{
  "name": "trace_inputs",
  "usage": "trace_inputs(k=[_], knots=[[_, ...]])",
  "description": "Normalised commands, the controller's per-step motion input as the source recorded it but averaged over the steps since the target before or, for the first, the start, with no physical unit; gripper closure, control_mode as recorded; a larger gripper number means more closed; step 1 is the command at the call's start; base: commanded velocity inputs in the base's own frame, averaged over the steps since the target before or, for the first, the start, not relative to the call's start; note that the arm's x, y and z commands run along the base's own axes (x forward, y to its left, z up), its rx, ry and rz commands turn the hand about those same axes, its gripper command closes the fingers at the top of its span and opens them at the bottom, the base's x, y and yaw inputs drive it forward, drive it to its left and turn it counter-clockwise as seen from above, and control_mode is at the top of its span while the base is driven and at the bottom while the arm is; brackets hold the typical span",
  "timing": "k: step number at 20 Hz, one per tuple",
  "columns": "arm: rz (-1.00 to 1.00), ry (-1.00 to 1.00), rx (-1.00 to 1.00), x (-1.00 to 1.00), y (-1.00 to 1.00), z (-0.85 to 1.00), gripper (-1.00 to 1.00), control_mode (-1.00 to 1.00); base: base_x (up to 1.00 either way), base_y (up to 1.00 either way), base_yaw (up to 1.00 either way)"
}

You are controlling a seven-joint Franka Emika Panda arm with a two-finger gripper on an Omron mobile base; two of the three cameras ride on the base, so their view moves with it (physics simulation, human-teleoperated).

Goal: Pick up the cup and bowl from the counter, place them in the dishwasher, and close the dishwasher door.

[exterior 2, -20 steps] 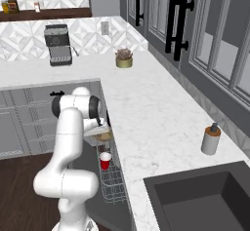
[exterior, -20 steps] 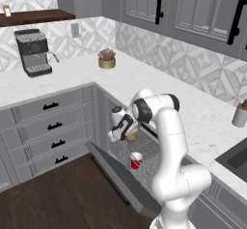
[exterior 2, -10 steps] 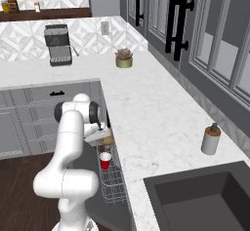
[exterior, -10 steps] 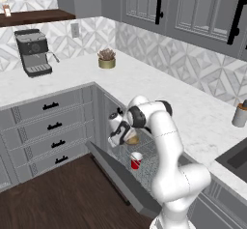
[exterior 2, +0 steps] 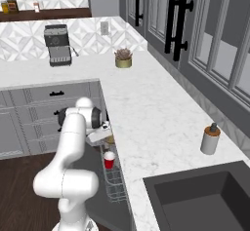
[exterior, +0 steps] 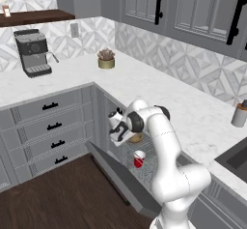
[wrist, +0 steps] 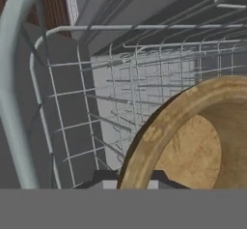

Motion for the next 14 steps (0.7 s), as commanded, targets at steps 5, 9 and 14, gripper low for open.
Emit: trace_inputs(k=[5, 9, 14], knots=[[0.0, 0.01, -0.01, -0.39, 0.66, -0.94, 1.0, -1.0, 0.0, 0.0, 0.0], [0.0, 0.0, 0.0, -0.29, 0.69, -0.59, -1.0, -1.0, 0.0, 0.0, 0.0], [0.0, -0.04, 0.0, -0.25, 0.29, 0.0, -1.0, -1.0, 0.0, 0.0, 0.0]])
